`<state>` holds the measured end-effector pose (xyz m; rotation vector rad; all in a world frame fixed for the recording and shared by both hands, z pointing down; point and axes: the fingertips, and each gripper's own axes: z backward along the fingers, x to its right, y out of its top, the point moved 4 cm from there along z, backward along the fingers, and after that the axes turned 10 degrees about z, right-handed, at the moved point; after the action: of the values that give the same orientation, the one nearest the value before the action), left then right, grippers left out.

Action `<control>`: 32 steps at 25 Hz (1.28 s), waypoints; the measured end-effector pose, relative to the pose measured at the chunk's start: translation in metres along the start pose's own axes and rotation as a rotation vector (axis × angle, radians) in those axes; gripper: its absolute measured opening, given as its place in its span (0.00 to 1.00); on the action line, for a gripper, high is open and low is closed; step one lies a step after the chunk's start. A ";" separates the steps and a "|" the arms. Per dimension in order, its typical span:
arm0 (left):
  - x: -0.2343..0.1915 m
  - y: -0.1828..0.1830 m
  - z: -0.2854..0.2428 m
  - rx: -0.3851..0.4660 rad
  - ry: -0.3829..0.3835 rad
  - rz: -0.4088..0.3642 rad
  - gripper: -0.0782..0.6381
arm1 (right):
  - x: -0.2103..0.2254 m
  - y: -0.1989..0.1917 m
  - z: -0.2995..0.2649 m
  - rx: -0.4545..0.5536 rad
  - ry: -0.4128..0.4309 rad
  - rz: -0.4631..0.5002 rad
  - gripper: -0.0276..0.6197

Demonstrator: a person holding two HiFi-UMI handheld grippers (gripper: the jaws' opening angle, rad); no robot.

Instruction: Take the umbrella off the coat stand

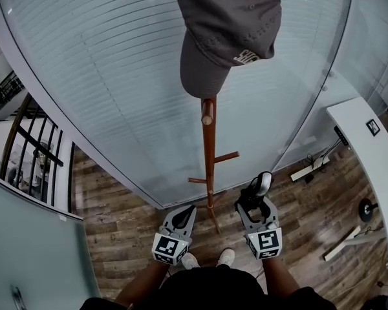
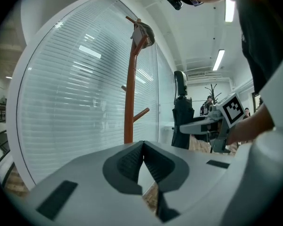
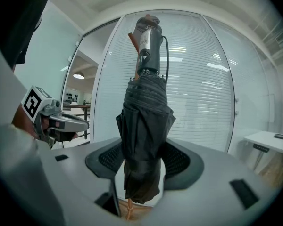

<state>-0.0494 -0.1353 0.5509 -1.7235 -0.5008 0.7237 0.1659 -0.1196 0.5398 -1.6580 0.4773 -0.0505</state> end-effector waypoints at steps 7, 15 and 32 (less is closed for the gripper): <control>-0.007 -0.005 -0.001 -0.017 0.004 -0.002 0.13 | -0.004 -0.010 -0.002 -0.023 -0.006 0.003 0.42; -0.007 -0.003 -0.003 -0.016 -0.006 -0.002 0.13 | -0.001 0.016 -0.004 0.028 -0.009 0.024 0.42; -0.010 0.003 -0.002 0.010 0.012 0.010 0.13 | 0.001 0.038 -0.005 0.071 -0.015 0.031 0.42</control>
<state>-0.0554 -0.1444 0.5502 -1.7211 -0.4801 0.7212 0.1550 -0.1277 0.5040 -1.5804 0.4847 -0.0315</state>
